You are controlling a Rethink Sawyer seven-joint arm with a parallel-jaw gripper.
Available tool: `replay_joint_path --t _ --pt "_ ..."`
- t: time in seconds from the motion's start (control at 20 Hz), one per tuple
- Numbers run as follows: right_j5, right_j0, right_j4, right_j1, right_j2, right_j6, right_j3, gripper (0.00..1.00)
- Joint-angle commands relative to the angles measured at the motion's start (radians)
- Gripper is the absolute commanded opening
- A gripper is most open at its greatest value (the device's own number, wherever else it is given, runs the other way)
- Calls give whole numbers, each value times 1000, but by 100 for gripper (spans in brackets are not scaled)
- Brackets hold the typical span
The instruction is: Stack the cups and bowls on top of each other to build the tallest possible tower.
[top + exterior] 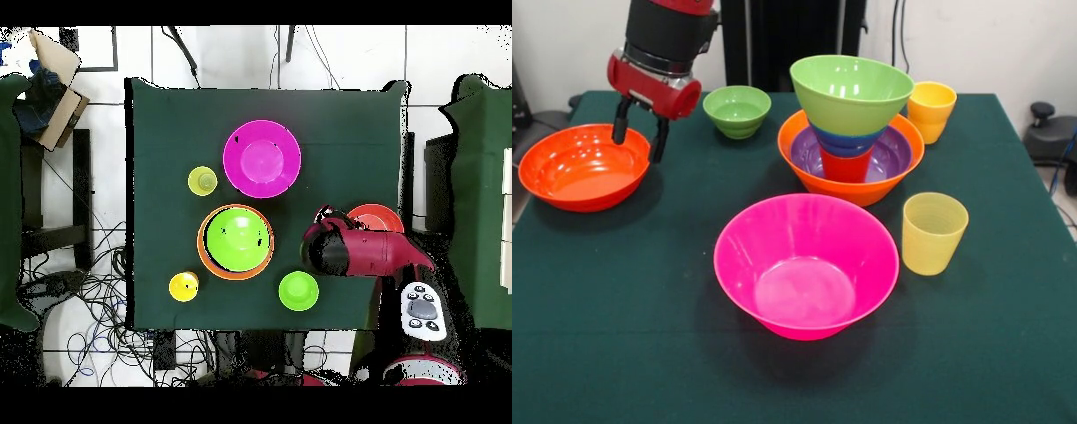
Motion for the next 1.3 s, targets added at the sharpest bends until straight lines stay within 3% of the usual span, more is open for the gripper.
replay_joint_path --t 0.05,0.1,0.75,1.3 --pt "285 -67 107 -16 83 -9 18 100" --pt "139 -148 40 -56 178 -79 87 100" --pt "163 -181 33 -59 233 -65 97 100" --pt "215 -149 63 0 251 -40 40 100"
